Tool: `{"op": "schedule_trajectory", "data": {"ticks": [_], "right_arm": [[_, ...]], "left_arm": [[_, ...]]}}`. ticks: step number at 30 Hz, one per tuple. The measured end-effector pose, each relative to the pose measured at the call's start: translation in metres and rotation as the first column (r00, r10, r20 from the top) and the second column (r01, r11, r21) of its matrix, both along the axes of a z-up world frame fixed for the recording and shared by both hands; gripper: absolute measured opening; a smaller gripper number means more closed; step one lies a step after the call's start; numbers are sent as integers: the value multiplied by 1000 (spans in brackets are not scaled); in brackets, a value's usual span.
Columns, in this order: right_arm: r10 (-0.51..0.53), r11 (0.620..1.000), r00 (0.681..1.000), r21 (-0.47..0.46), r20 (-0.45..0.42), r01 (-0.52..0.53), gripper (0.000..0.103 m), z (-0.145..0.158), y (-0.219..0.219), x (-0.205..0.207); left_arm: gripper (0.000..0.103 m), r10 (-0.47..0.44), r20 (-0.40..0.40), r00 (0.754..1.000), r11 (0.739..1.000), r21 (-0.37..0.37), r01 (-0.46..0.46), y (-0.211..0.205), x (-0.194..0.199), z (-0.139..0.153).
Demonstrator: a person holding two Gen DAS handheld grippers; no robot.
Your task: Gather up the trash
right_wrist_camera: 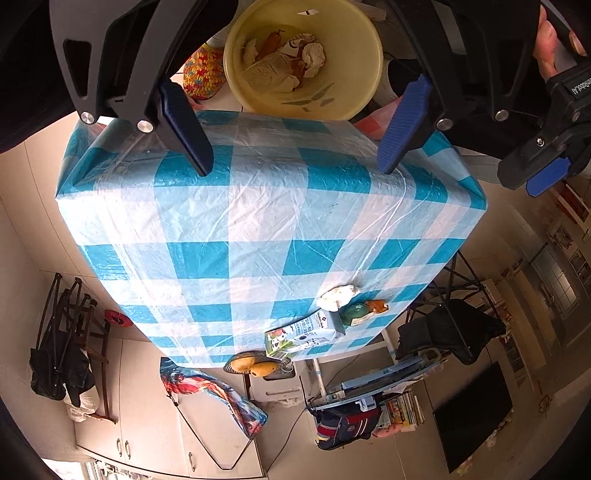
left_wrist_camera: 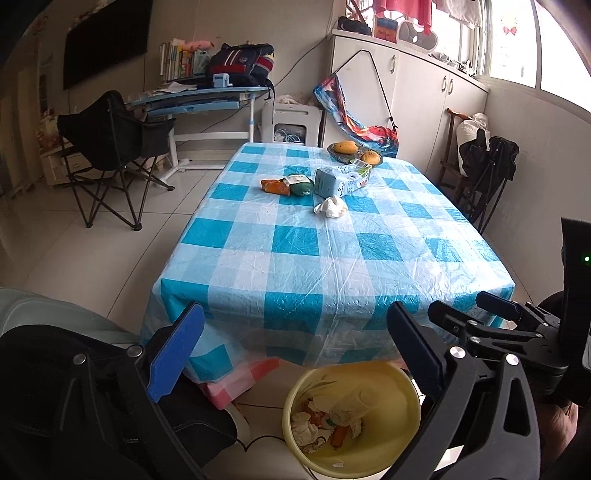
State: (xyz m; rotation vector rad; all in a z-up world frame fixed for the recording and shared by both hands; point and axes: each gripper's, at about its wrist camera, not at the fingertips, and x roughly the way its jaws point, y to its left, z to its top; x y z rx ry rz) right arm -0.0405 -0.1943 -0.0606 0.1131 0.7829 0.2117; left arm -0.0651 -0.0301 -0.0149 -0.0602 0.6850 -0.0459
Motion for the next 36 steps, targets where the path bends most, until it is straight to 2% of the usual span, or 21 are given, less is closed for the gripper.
{"op": "schedule_trajectory", "data": {"ticks": [7, 15, 36], "right_arm": [[28, 997, 999, -72, 16, -27, 90, -2, 23, 1], [55, 991, 998, -126, 15, -52, 91, -6, 37, 0], [53, 991, 998, -127, 22, -50, 93, -3, 37, -4]], "left_arm": [[96, -37, 30, 999, 999, 11, 37, -5, -5, 4], [96, -24, 15, 1000, 1000, -14, 24, -1, -4, 3], [96, -40, -12, 999, 999, 29, 41, -10, -1, -3]]}}
